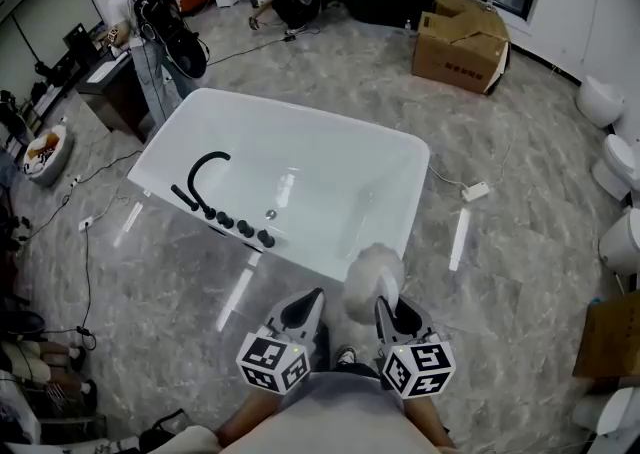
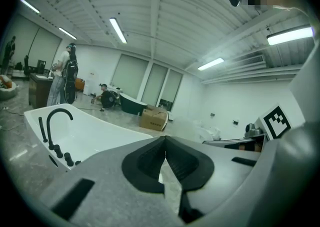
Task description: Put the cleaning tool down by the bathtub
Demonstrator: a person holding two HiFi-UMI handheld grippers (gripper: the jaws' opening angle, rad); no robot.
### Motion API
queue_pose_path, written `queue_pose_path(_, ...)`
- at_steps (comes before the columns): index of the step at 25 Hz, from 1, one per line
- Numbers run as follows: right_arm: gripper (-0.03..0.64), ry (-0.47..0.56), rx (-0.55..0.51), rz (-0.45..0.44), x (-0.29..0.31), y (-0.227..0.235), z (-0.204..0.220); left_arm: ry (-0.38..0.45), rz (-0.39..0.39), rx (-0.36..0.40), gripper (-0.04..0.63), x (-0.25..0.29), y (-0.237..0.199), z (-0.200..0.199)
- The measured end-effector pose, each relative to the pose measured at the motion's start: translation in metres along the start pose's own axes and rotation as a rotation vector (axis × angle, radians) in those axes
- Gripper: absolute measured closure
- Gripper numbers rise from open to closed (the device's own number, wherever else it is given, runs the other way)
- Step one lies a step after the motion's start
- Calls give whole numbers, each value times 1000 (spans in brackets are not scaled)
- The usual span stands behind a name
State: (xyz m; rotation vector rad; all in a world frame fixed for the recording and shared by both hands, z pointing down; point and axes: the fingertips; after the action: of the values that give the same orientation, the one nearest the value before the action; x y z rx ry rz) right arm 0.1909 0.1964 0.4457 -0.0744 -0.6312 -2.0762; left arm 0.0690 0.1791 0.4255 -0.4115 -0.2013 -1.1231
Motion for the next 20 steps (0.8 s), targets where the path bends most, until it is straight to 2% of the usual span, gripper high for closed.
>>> queue_pose_path(11, 540, -5, -18, -13, 80, 7, -39, 10, 18, 7, 589, 57, -54, -48)
queue_pose_path(16, 540, 24, -7, -9, 116, 14, -60, 8, 24, 41, 589, 88, -80, -69)
queue_pose_path(20, 540, -8, -64, -18, 153, 5, -72, 14, 41, 61, 588, 107, -107, -90)
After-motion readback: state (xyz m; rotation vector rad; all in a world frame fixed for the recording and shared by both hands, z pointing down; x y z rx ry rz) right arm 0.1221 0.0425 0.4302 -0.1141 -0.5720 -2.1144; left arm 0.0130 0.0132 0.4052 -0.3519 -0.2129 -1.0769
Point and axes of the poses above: the fingertips, and each gripper's own axes: x forward along the fingers, y to its right, z out of its underside, and after that the axes turned 13 degrees about -z, right-handed
